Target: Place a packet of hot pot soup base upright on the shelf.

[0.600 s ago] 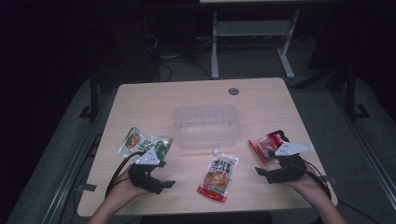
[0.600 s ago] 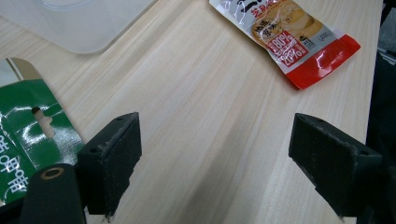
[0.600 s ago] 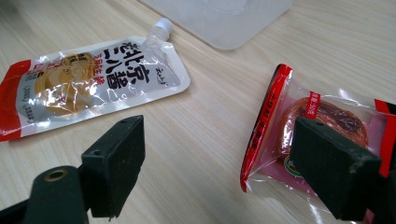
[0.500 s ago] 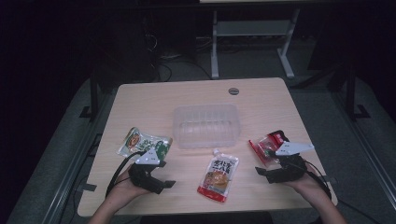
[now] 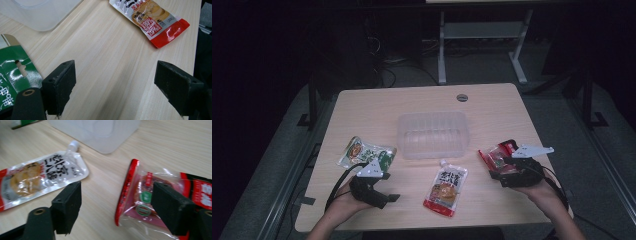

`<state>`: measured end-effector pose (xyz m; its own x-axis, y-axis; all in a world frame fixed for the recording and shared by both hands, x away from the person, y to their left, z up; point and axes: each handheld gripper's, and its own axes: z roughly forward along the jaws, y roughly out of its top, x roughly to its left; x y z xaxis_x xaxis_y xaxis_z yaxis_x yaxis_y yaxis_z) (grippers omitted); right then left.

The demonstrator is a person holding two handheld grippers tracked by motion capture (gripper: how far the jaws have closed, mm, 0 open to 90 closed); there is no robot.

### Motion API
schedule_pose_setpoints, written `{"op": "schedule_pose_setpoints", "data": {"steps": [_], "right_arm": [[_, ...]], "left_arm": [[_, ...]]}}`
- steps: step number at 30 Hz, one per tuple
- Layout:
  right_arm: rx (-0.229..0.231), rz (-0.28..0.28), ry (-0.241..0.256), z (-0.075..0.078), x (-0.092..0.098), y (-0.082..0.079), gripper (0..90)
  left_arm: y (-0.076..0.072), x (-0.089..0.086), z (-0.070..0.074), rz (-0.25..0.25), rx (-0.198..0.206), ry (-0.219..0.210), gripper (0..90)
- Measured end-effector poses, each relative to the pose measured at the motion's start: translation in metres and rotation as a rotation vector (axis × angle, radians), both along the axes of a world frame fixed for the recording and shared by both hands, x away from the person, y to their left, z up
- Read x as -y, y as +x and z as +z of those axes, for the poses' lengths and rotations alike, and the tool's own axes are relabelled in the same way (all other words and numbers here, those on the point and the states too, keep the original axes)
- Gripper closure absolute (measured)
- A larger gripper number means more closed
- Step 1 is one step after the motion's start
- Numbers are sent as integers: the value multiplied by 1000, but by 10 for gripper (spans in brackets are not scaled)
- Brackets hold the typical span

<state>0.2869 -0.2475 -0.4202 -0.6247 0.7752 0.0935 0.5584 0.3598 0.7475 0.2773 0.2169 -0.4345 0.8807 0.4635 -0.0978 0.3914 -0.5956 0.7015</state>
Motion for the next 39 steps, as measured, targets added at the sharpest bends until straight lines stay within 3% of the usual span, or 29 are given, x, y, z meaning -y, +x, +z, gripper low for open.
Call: {"op": "schedule_pose_setpoints", "data": {"steps": [6,10,14,19,23,29,32,39], "right_arm": [[-12,-21,15,3,7,7,418],[8,-42,20,6,11,16,543],[20,-76,-11,7,10,29,701],[28,-92,-35,6,11,42,883],[17,-97,-32,5,13,53,896],[0,-123,-60,-4,16,70,896],[-20,-136,-100,-11,19,71,896],[-56,-147,-128,-21,28,72,896]], "left_arm": [[-1,1,1,13,-19,-9,171],[-1,0,3,31,-20,-18,158],[-2,-2,3,46,-26,-33,148],[-5,-4,2,44,-32,-12,143],[-6,-4,1,32,-50,-10,138],[-6,-4,1,26,-40,-7,139],[-6,-4,0,20,-38,-2,140],[-8,-3,-2,1,-28,11,142]]}}
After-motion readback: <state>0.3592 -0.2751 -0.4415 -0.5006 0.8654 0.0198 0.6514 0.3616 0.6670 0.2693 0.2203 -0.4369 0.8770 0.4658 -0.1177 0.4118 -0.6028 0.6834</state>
